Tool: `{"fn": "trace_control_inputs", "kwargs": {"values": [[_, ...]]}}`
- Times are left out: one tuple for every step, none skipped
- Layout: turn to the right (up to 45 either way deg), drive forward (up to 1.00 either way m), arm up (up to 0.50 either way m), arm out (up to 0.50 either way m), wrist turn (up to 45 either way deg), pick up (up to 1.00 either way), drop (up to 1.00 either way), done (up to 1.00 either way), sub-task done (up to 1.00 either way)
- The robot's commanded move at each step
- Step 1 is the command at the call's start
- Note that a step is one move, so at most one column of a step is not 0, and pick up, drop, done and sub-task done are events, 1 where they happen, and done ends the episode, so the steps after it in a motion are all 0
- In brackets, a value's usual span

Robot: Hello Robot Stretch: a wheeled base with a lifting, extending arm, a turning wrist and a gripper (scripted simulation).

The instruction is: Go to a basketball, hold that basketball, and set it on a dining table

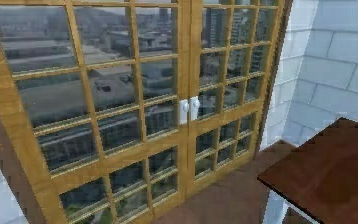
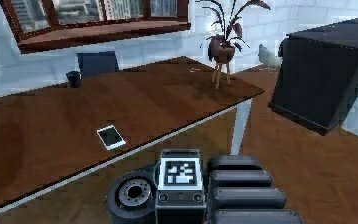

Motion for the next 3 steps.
{"fn": "trace_control_inputs", "kwargs": {"values": [[45.0,0.00,0.00,0.00,0.0,0.00,0.00,0.00,0.00],[45.0,0.00,0.00,0.00,0.0,0.00,0.00,0.00,0.00],[45.0,0.00,0.00,0.00,0.0,0.00,0.00,0.00,0.00]]}}
